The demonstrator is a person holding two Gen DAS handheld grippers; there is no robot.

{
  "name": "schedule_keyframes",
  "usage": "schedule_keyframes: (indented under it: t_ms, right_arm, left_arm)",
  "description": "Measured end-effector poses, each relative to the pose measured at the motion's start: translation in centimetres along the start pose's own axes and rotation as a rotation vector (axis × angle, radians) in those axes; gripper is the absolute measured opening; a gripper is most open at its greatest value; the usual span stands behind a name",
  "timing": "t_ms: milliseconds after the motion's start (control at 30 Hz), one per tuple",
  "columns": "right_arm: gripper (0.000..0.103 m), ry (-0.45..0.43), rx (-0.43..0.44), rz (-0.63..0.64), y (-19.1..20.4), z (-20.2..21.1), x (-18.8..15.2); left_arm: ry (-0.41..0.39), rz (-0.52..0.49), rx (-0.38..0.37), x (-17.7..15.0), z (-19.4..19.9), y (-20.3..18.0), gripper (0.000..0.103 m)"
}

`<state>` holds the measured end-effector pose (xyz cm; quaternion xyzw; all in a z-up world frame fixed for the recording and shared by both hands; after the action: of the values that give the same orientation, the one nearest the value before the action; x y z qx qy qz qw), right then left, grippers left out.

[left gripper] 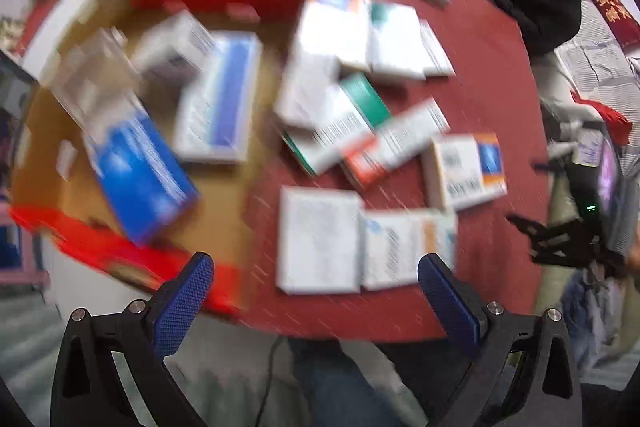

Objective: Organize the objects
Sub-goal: 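Grasp the orange-white Suhuang Zhike box on the table with right tool, then grasp the white Cefixime Capsules box with the left tool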

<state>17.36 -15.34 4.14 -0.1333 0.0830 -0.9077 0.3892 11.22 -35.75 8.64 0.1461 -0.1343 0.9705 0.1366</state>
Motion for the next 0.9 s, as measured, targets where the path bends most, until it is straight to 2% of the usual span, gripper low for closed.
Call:
schedule_keyframes:
  t_ms: [67, 100, 167, 300, 367, 433, 533, 633, 733, 833, 900]
  right_arm:
    - [0.076, -0.050, 0.002, 0.102, 0.1, -0.8, 1.0]
    - [0.080, -0.072, 0.021, 0.132, 0.1, -1.1, 1.4]
    - [0.080, -0.116, 0.075, 0.198, 0.1, -1.7, 2.2]
    - [0.084, -0.164, 0.129, 0.333, 0.5, -2.5, 2.6]
    - [0.084, -0.153, 0.171, 0.360, 0.4, -3.1, 2.7]
    - [0.084, -0.136, 0.190, 0.363, 0.2, -3.8, 2.6]
    - [0.081, -0.100, 0.236, 0.248, -1.0, -4.2, 2.8]
    - [0.079, -0.080, 0.255, 0.096, -2.3, -4.1, 1.9]
    - [0.078, -0.056, 0.299, -0.202, -4.9, -3.5, -0.8]
    - [0.078, -0.015, 0.345, -0.472, -6.7, -3.3, -4.6]
    - [0.078, 0.010, 0.368, -0.567, -6.9, -3.4, -6.7]
  left_arm:
    - [0.080, 0.060, 0.016, -1.5, -1.4, -1.4, 0.103]
    - [0.122, 0.098, 0.026, -2.5, -1.7, -1.8, 0.103]
    - [0.190, 0.196, 0.019, -4.1, -2.7, -2.6, 0.103]
    - [0.245, 0.332, 0.058, -6.5, -4.0, -3.9, 0.103]
    - [0.263, 0.395, 0.085, -7.4, -4.4, -4.4, 0.103]
    - [0.275, 0.474, 0.079, -8.1, -4.8, -4.8, 0.103]
    - [0.299, 0.594, 0.083, -9.0, -4.9, -5.1, 0.103]
    - [0.316, 0.669, 0.104, -9.2, -4.9, -5.2, 0.103]
    - [0.316, 0.768, 0.144, -9.2, -5.0, -5.1, 0.103]
    - [0.298, 0.915, 0.192, -9.5, -4.9, -4.8, 0.103]
    - [0.279, 1.016, 0.228, -9.5, -5.4, -4.8, 0.103]
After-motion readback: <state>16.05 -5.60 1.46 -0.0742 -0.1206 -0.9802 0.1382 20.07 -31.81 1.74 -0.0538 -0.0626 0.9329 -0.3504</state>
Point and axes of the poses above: each gripper's, at about its wrist camera, not at the fingertips, and z roughly against the way its jaws point, y to its left, x to its top, the point moved 1 cm from there along -z, roughly the way its jaws point, and after that the axes turned 14 degrees about -y, right-handed, at the moved point
